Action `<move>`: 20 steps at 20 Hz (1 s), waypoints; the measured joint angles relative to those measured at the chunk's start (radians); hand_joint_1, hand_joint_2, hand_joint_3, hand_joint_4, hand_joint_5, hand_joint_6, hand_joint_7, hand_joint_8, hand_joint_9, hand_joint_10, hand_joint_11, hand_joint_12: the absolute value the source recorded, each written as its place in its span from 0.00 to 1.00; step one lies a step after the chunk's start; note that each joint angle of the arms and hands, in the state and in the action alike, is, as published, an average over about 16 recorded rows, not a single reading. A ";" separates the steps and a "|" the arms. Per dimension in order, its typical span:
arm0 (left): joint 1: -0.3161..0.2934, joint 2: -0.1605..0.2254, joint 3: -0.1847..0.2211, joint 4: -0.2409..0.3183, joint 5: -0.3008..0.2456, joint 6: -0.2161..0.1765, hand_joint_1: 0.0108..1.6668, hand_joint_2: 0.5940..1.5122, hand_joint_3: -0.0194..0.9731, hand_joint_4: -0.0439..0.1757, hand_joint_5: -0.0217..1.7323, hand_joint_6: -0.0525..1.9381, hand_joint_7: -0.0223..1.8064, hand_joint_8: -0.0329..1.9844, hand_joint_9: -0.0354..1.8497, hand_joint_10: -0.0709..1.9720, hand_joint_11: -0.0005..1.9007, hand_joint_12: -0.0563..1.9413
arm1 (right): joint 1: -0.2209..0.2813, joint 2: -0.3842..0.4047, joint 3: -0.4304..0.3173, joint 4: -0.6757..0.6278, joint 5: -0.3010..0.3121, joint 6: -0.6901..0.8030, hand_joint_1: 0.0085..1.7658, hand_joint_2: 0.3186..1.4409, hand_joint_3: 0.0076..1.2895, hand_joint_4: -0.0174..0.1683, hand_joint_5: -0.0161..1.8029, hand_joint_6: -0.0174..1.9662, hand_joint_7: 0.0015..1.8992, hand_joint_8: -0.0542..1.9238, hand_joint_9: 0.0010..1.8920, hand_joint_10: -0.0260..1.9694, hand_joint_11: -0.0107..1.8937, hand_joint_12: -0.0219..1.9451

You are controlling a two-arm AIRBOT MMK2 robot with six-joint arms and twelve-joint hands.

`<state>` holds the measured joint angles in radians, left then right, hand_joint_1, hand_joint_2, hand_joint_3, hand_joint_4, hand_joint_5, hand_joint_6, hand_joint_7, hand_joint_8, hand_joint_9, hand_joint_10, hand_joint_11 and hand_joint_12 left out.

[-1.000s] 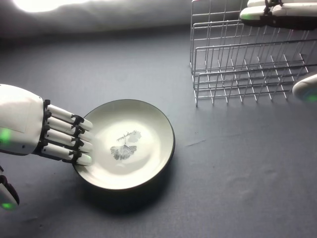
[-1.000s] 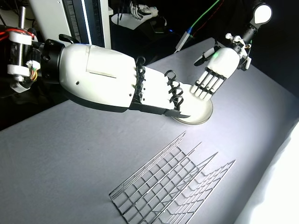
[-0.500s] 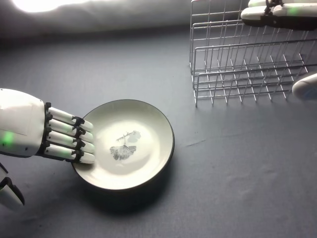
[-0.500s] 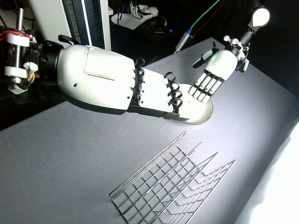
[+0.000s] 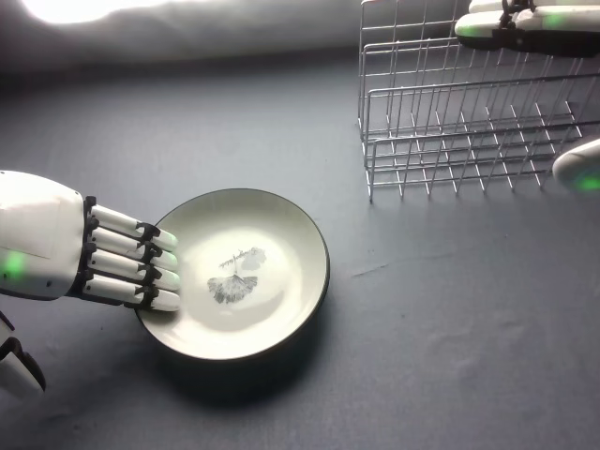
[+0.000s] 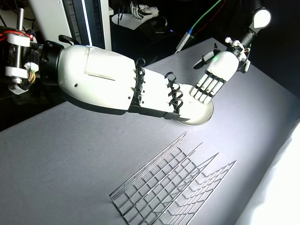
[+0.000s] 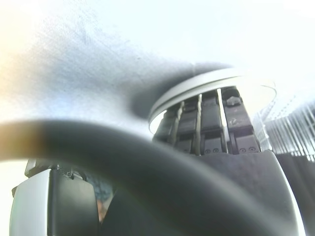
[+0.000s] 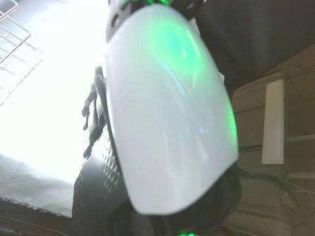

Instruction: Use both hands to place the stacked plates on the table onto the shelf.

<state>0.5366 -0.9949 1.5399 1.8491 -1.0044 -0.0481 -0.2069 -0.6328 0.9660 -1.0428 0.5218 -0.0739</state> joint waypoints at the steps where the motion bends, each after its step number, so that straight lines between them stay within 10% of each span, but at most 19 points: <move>1: 0.001 -0.001 -0.001 0.002 0.000 0.000 0.00 0.54 0.03 0.15 0.01 0.01 0.01 0.01 0.03 0.03 0.01 0.03 | 0.000 0.000 0.000 0.000 0.000 0.000 0.00 0.72 0.00 0.11 0.04 0.02 0.03 0.03 0.02 0.02 0.02 0.01; 20: -0.046 -0.026 -0.035 0.047 -0.017 -0.018 0.00 0.54 0.03 0.16 0.00 0.01 0.01 0.01 0.03 0.03 0.01 0.04 | -0.005 0.000 0.000 0.001 0.002 0.000 0.00 0.72 0.01 0.11 0.04 0.02 0.03 0.03 0.02 0.02 0.02 0.02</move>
<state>0.4907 -1.0207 1.5052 1.8965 -1.0213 -0.0659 -0.2115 -0.6328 0.9657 -1.0420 0.5235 -0.0738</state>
